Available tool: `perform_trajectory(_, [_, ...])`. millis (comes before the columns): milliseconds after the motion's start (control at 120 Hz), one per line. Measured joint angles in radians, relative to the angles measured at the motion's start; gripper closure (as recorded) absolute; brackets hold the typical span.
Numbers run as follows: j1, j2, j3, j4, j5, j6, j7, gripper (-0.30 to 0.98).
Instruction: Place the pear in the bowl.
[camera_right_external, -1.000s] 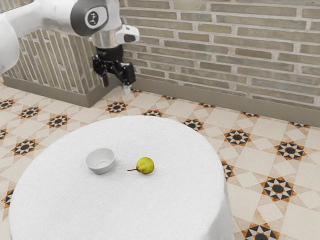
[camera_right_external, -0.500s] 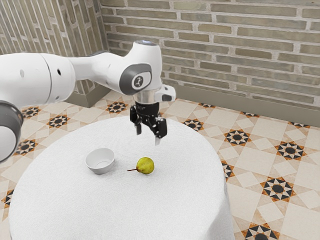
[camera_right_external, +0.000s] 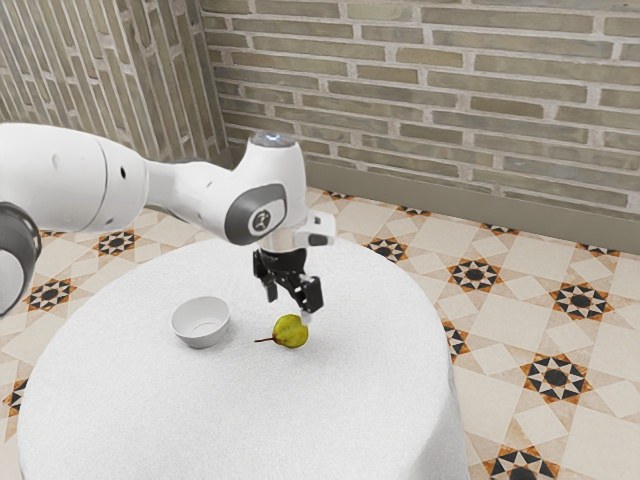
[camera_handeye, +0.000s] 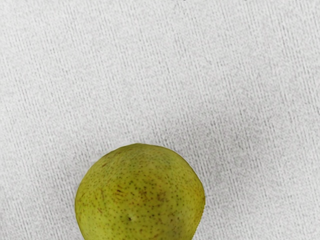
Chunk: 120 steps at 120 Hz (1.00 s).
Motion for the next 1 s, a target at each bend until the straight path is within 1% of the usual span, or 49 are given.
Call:
perform_trajectory(242, [0.005,0.046,0.000,0.000,-0.005,0.052,0.032,0.00])
perform_trajectory(525, [0.015,0.079,0.000,-0.008,-0.010,0.073,0.056,0.00])
perform_trajectory(767, [0.019,0.076,0.000,-0.052,-0.012,0.093,0.069,0.00])
perform_trajectory(1000, [0.026,0.083,0.000,-0.052,-0.011,0.122,0.078,0.00])
